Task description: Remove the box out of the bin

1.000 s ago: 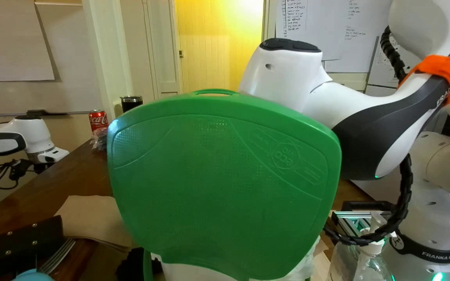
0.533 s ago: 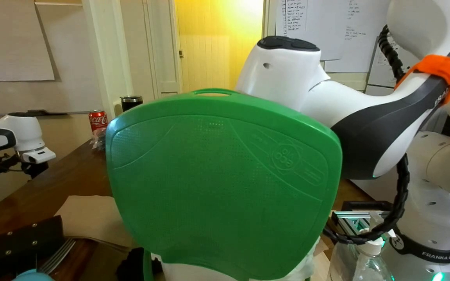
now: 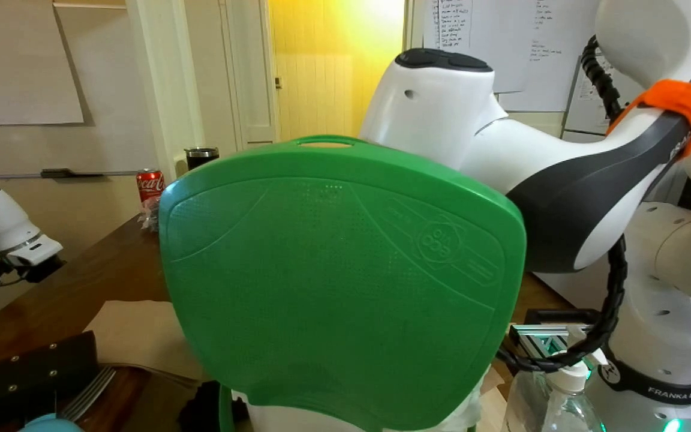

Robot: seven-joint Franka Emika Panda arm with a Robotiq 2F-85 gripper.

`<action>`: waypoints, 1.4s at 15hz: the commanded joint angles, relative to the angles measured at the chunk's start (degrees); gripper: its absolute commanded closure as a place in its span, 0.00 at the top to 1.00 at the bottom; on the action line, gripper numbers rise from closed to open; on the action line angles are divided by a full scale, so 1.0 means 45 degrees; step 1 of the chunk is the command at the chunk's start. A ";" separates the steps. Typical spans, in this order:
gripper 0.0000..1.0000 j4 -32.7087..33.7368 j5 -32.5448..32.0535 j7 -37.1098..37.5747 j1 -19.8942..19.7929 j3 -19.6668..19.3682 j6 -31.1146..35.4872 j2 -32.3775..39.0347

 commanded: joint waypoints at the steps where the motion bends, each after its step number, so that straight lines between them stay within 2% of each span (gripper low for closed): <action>1: 0.47 0.0185 -0.0392 0.0304 0.0180 -0.0133 -0.0366 0.0099; 11: 0.44 0.0354 -0.0528 0.0330 0.0137 -0.0209 -0.0439 -0.0259; 12: 0.43 0.0376 -0.0540 0.0330 0.0132 -0.0219 -0.0441 -0.0284; 14: 0.32 0.0373 -0.0550 0.0330 0.0123 -0.0229 -0.0438 -0.0342; 15: 0.33 0.0365 -0.0563 0.0347 0.0114 -0.0230 -0.0420 -0.0347; 16: 0.41 0.0357 -0.0572 0.0362 0.0108 -0.0231 -0.0370 -0.0328; 17: 0.44 0.0344 -0.0473 0.0300 0.0135 -0.0248 -0.0286 -0.0288; 19: 0.65 0.0339 -0.0485 0.0314 0.0142 -0.0235 -0.0242 -0.0217; 20: 0.72 0.0341 -0.0473 0.0305 0.0149 -0.0234 -0.0247 -0.0187; 21: 0.74 0.0338 -0.0458 0.0277 0.0158 -0.0238 -0.0229 -0.0153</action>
